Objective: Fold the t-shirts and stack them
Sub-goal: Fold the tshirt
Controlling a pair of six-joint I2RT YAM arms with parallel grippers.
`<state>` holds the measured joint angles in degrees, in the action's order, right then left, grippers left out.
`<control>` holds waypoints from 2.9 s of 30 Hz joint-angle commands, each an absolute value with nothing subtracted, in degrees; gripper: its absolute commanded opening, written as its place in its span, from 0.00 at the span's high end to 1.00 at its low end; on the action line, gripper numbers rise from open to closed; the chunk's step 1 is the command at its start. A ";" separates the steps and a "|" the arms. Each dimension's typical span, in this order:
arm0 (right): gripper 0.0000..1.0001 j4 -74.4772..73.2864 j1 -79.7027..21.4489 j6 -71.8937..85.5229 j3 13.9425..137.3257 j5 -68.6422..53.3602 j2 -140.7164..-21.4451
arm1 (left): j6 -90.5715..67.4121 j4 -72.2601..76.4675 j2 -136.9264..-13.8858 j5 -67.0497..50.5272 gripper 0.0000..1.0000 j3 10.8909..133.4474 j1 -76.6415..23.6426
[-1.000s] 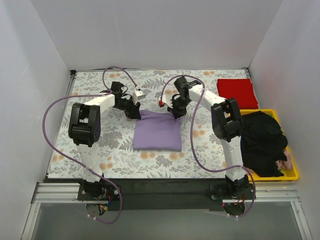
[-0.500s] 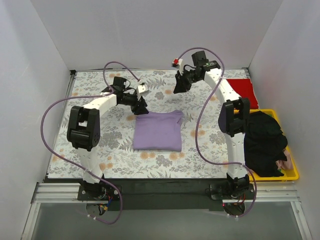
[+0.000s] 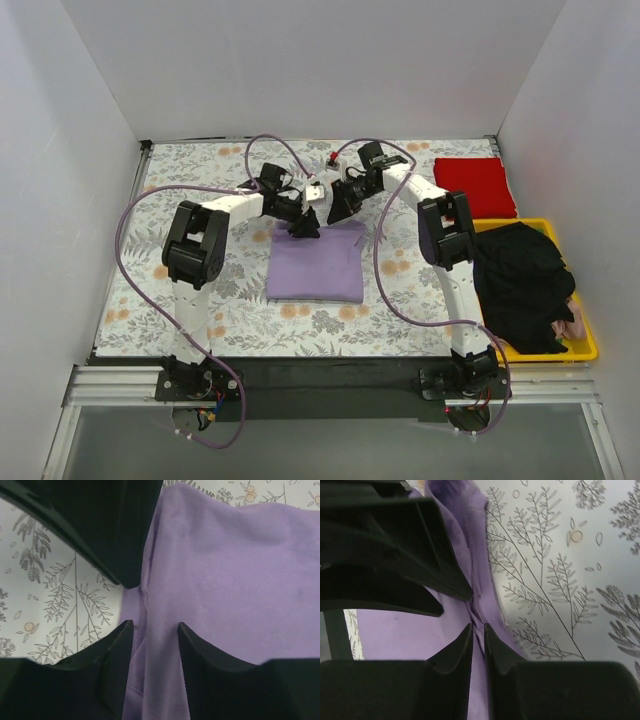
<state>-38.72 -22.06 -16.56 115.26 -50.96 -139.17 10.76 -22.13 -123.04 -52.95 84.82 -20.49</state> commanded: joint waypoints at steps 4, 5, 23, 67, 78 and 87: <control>0.80 -33.58 -22.41 -14.33 115.40 -53.79 -138.87 | 13.71 -22.85 -119.97 -53.96 0.76 82.01 -21.27; 0.80 -33.49 -22.67 -14.50 115.40 -53.96 -138.95 | 14.58 -22.85 -119.27 -53.96 0.82 81.65 -21.27; 0.91 -33.31 -25.84 -17.57 110.75 -64.07 -144.41 | 23.81 -0.36 -104.25 -46.23 1.00 60.12 -25.49; 0.92 -42.71 -28.83 -29.27 105.03 -62.67 -140.62 | 49.14 50.46 -98.70 -39.55 1.00 25.31 -31.03; 0.92 -45.44 -28.83 -32.60 104.50 -62.31 -143.17 | 44.47 51.51 -98.61 -37.00 1.00 30.67 -31.03; 0.92 -47.55 -28.83 -34.63 104.33 -62.40 -143.61 | 41.66 51.50 -98.70 -35.95 1.00 34.01 -30.41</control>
